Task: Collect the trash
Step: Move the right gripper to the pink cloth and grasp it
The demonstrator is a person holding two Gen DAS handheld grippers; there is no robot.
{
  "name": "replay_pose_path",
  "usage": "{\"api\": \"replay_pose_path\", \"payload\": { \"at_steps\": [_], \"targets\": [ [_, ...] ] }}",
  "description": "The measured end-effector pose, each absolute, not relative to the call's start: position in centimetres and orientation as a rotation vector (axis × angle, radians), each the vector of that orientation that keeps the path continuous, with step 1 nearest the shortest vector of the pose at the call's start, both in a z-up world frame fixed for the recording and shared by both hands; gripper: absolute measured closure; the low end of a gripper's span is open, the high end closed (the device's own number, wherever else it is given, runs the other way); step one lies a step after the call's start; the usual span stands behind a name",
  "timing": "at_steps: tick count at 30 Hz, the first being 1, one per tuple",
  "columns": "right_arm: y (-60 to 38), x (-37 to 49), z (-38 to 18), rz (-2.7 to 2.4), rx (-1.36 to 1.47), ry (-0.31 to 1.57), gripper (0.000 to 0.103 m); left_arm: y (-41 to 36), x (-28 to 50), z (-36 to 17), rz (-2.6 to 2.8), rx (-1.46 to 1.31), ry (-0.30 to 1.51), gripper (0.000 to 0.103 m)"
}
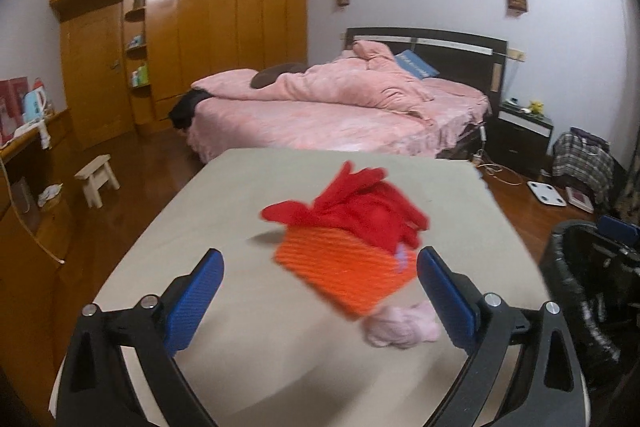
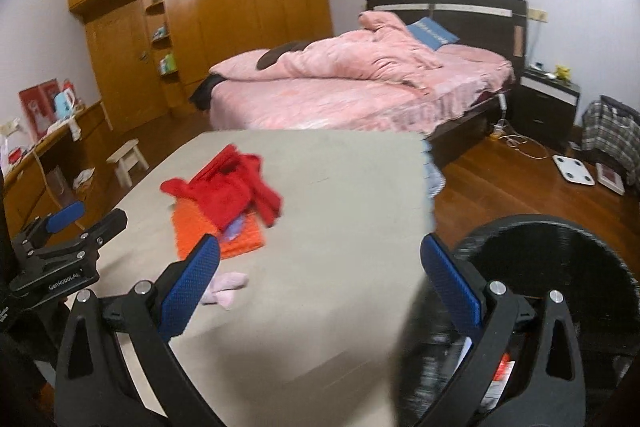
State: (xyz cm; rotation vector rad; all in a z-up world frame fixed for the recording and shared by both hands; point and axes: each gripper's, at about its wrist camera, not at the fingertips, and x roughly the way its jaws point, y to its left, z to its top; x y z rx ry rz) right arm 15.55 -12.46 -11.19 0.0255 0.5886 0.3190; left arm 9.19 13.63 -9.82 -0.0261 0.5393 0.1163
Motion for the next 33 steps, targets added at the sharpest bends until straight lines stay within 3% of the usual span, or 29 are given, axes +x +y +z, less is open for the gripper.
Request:
{"api": "replay_pose_path", "payload": {
  "at_steps": [30, 33],
  "targets": [
    [0.9, 19.0, -19.2, 0.485, -0.108, 0.824, 0.006, 22.2, 10.2, -14.3, 0.219, -0.092, 0.626, 0.008],
    [1.0, 19.0, -19.3, 0.501, -0.110, 0.838, 0.023, 22.3, 10.3, -14.3, 0.219, -0.094, 0.627, 0.008]
  ]
}}
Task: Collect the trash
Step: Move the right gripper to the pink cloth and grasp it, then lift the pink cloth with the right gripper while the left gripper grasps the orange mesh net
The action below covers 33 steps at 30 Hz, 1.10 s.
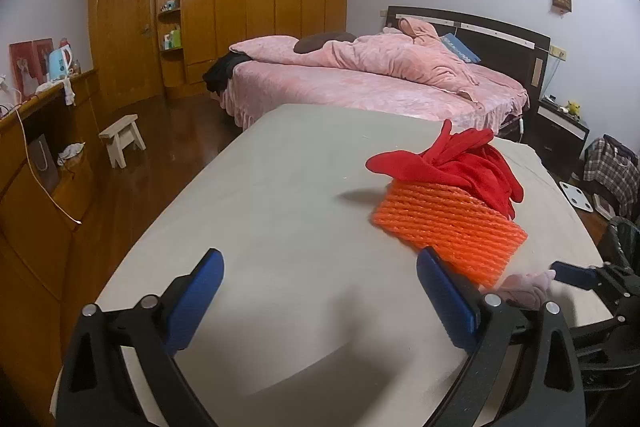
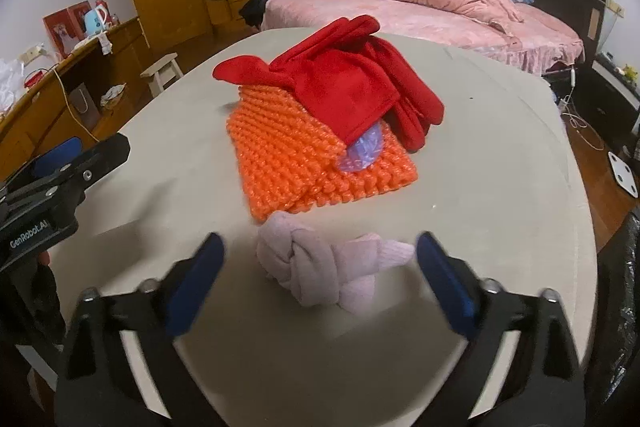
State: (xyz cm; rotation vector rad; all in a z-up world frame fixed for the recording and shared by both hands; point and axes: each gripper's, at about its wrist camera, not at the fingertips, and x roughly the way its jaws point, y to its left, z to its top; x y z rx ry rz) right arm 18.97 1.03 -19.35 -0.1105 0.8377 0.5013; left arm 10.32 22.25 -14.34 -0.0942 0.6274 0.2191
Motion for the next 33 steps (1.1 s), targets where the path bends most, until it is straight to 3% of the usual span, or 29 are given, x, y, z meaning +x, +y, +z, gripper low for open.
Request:
{"api": "replay_pose_path", "payload": {
  "at_steps": [2, 7, 13, 15, 19, 23, 26, 28, 30, 33],
  "targets": [
    [0.9, 19.1, -19.6, 0.505, -0.104, 0.854, 0.029, 22.2, 10.3, -14.4, 0.219, -0.094, 0.629, 0.008],
    [0.2, 19.3, -19.8, 0.550, -0.054, 0.882, 0.054, 21.9, 10.3, -14.3, 0.212, -0.093, 0.628, 0.008],
    [-0.8, 18.9, -18.9, 0.569, -0.050, 0.852, 0.067, 20.5, 10.7, -14.0, 0.188, -0.085, 0.627, 0.008],
    [-1.7, 19.0, -18.4, 0.558, -0.029, 0.840, 0.078, 19.8, 11.0, -13.9, 0.175, -0.086, 0.627, 0.008],
    [-3.5, 19.8, -17.5, 0.532, -0.022, 0.819, 0.078, 18.3, 12.1, -14.0, 0.145, -0.089, 0.636, 0.008],
    [-4.2, 20.1, -18.0, 0.522, -0.018, 0.840, 0.068, 17.3, 12.8, -14.0, 0.128, -0.089, 0.636, 0.008],
    [-4.2, 19.8, -18.7, 0.518, -0.018, 0.851, 0.048, 17.3, 12.9, -13.9, 0.133, -0.086, 0.638, 0.008],
    [-3.9, 19.6, -19.2, 0.522, -0.015, 0.868, 0.028, 17.5, 12.8, -14.0, 0.143, -0.086, 0.640, 0.008],
    [-3.8, 19.4, -19.5, 0.509, -0.025, 0.873, 0.021, 17.8, 12.8, -14.0, 0.153, -0.088, 0.642, 0.008],
    [-3.5, 19.4, -19.9, 0.491, -0.041, 0.890, 0.021, 18.3, 12.6, -14.1, 0.159, -0.092, 0.645, 0.008]
  ]
}}
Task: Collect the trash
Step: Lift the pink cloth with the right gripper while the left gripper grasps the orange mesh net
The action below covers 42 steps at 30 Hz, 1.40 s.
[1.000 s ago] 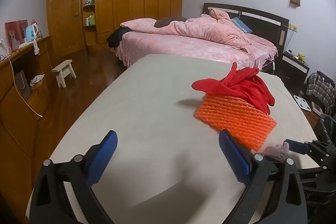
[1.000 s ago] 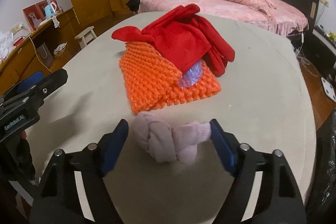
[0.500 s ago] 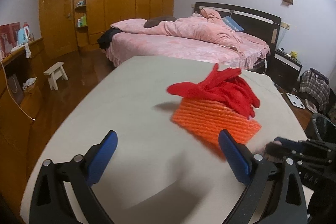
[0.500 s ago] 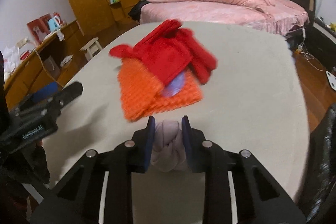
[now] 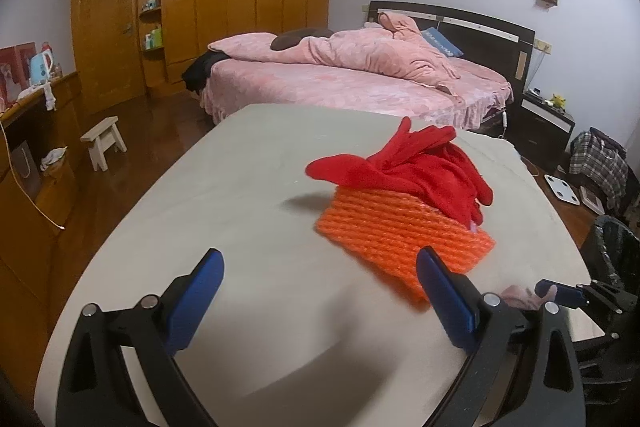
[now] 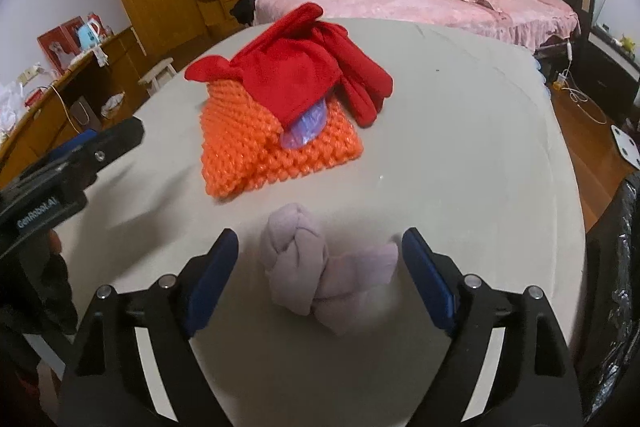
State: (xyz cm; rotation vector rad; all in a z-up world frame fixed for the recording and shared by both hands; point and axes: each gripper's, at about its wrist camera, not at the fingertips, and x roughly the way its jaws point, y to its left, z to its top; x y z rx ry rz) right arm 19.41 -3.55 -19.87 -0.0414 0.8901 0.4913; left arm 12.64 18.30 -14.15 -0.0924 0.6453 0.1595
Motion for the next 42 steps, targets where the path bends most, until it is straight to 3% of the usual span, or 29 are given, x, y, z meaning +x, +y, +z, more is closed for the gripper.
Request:
{"api": "replay_pose_path", "payload": {
  "at_steps": [9, 13, 15, 28, 37, 40, 42],
  "targets": [
    [-4.4, 18.6, -20.2, 0.473, -0.046, 0.917, 0.024, 18.5, 12.4, -14.7, 0.158, -0.108, 0.650, 0.009],
    [-4.6, 18.6, -20.2, 0.507, -0.029, 0.918, 0.059, 18.3, 12.3, -14.7, 0.153, -0.112, 0.650, 0.009],
    [-4.4, 18.5, -20.1, 0.529, -0.031, 0.917, 0.064, 18.3, 12.2, -14.6, 0.150, -0.114, 0.650, 0.009],
    [-7.7, 20.1, -17.7, 0.439, 0.005, 0.826, 0.067, 15.3, 15.1, -15.6, 0.068, -0.102, 0.702, 0.016],
    [-8.1, 20.7, -18.1, 0.443, 0.006, 0.823, 0.066, 14.7, 18.0, -17.8, 0.026, -0.176, 0.815, 0.039],
    [-8.0, 20.6, -18.2, 0.442, 0.007, 0.827, 0.066, 14.6, 18.2, -18.1, -0.011, -0.207, 0.823, 0.054],
    [-7.9, 20.5, -18.1, 0.446, 0.004, 0.827, 0.066, 14.4, 18.1, -18.0, -0.028, -0.214, 0.814, 0.071]
  ]
}}
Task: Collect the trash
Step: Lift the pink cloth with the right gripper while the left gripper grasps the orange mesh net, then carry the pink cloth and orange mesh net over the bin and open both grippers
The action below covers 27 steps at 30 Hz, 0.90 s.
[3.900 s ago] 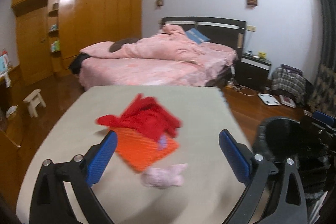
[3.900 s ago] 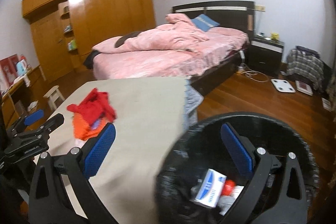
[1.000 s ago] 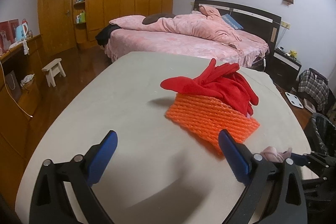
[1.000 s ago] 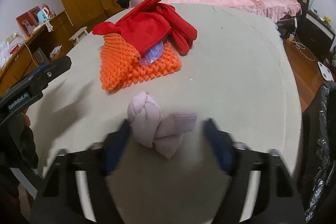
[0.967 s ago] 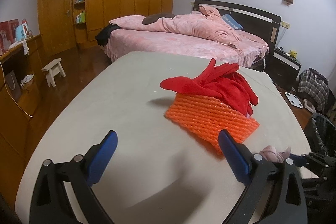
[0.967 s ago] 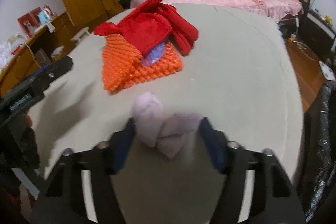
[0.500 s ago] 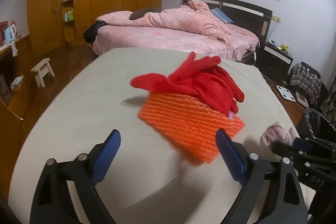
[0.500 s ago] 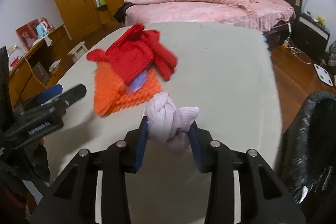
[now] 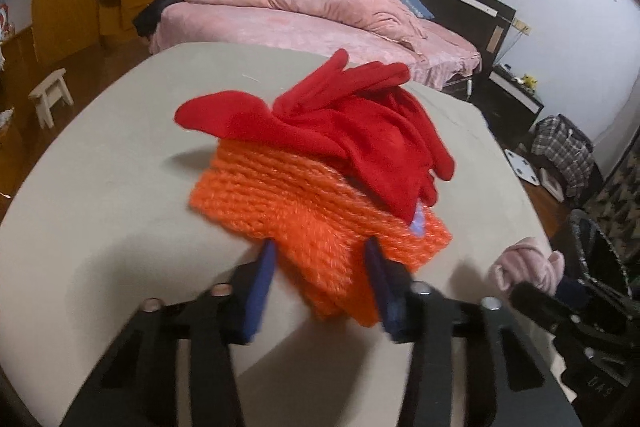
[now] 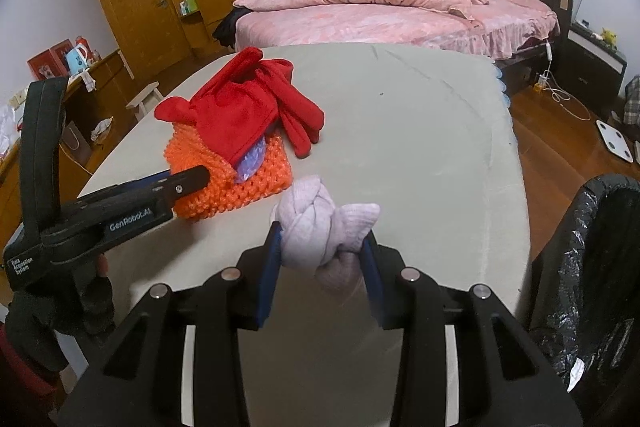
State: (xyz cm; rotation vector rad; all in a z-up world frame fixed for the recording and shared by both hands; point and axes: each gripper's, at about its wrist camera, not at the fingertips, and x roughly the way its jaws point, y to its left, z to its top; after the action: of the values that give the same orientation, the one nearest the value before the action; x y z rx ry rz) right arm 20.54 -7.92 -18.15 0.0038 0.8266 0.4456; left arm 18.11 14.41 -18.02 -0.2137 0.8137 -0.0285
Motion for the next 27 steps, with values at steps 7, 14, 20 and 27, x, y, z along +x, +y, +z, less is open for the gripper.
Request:
{"api": "replay_pose_path", "payload": {
  "at_steps": [7, 14, 20, 27],
  "targets": [
    [-7.9, 20.0, -17.5, 0.448, -0.005, 0.810, 0.066, 14.1, 16.9, -17.1, -0.028, -0.205, 0.757, 0.092],
    [-8.2, 19.4, -16.2, 0.450, -0.001, 0.783, 0.066, 15.1, 14.5, -14.4, -0.027, -0.203, 0.704, 0.092],
    [-8.1, 18.6, -15.0, 0.468, -0.002, 0.756, 0.066, 16.1, 12.6, -12.7, -0.018, -0.205, 0.684, 0.092],
    [-8.2, 17.3, -13.6, 0.486, 0.000, 0.734, 0.066, 16.1, 10.2, -11.3, -0.007, -0.208, 0.656, 0.093]
  ]
}}
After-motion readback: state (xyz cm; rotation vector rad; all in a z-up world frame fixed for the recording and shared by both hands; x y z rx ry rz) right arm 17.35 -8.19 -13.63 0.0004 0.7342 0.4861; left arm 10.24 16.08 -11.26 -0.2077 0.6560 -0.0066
